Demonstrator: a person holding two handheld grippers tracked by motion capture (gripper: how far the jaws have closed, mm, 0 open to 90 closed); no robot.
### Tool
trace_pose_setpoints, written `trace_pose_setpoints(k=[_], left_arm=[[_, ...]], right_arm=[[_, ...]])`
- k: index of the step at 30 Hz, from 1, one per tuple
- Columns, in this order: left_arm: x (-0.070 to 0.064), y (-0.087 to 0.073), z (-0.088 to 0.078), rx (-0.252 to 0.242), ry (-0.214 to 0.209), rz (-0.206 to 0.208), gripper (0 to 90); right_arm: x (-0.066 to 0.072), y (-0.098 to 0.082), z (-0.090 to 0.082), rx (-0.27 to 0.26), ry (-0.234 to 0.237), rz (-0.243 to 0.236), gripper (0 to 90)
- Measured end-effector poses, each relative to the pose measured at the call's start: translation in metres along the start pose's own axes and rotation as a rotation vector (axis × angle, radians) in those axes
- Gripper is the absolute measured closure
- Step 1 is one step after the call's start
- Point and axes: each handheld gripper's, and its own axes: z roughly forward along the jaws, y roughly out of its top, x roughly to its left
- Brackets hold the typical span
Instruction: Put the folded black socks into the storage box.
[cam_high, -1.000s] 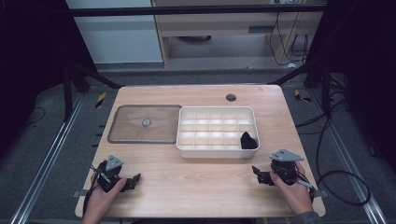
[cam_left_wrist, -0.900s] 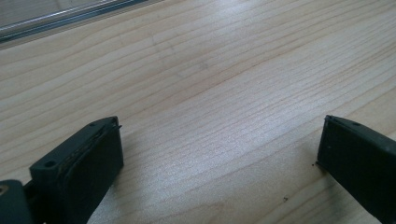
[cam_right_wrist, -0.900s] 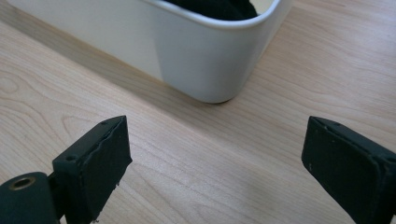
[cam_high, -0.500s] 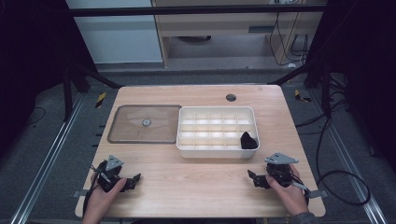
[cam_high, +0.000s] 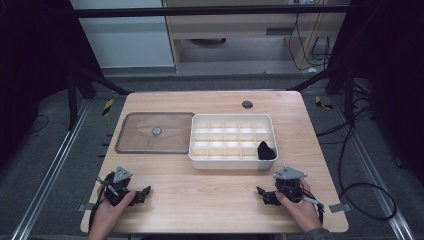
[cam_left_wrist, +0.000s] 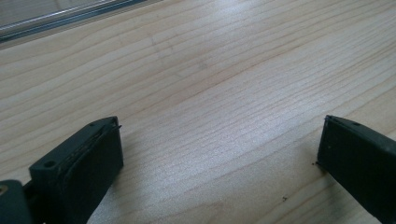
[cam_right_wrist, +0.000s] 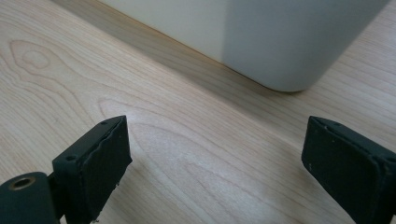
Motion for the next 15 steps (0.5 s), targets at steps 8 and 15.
trace_pose_setpoints(k=[8, 15], left_arm=[[0.0000, 0.0000, 0.0000, 0.000, -0.001, 0.000, 0.0], [0.0000, 0.0000, -0.0001, 0.002, -0.002, 0.000, 0.0]], right_arm=[[0.0060, 0.0031, 0.0059, 0.012, 0.003, -0.022, 8.3], [0.0080, 0.0050, 0.0097, 0.044, -0.002, -0.015, 7.2]])
